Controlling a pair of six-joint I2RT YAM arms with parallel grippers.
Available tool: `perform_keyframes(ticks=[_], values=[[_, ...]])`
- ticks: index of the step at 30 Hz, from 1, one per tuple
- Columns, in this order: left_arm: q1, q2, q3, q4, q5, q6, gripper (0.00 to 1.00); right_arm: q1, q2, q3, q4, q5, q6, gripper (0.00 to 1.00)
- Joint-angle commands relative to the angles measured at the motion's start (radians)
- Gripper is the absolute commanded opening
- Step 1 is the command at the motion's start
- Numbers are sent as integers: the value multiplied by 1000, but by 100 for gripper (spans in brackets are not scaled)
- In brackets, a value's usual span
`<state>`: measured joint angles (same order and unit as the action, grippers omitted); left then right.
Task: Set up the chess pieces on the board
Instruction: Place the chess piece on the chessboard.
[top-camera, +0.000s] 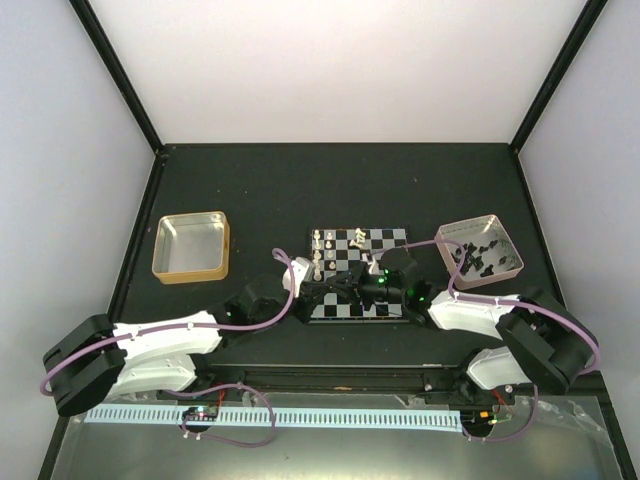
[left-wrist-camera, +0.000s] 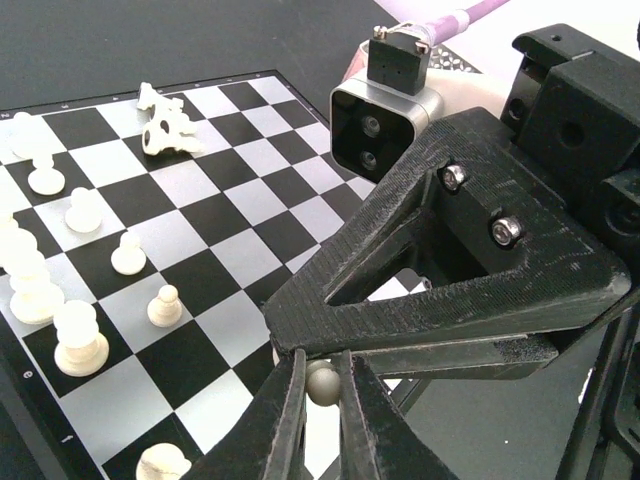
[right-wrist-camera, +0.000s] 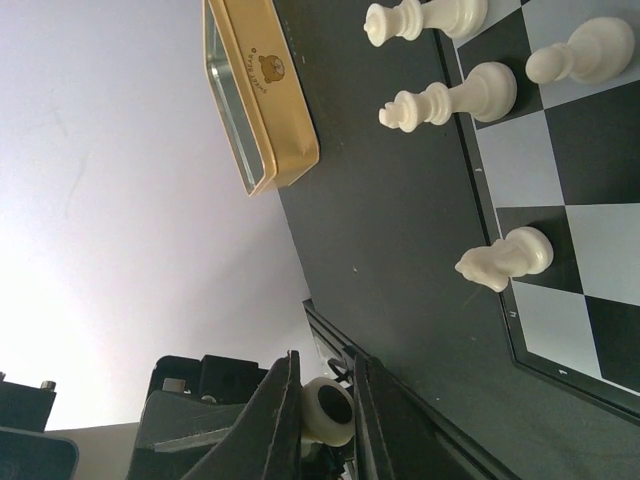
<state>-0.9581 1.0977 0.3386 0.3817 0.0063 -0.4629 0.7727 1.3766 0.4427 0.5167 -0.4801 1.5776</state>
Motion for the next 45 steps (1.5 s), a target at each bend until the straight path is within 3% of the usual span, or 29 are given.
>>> perform_keyframes(ticks=[1,4,11,13,25,45], values=[[-5,-1,50,5,-29,21,7,5,-13,13,14,-7,5,11],[-5,0,68,-31,-42,26,3,5,-14,19,-4,-3,-11,15],[-5,3,156,-259,-53,32,2,-12,-59,61,-226,80,-181,48],[-5,17,194,-350,-51,38,1,-28,-103,52,-288,126,-215,52],[-5,289,474,-744,-30,-9,1,-105,-399,-4,-637,473,-326,55],[20,541,677,-896,-50,-5,4,-123,-494,-27,-709,523,-358,56]])
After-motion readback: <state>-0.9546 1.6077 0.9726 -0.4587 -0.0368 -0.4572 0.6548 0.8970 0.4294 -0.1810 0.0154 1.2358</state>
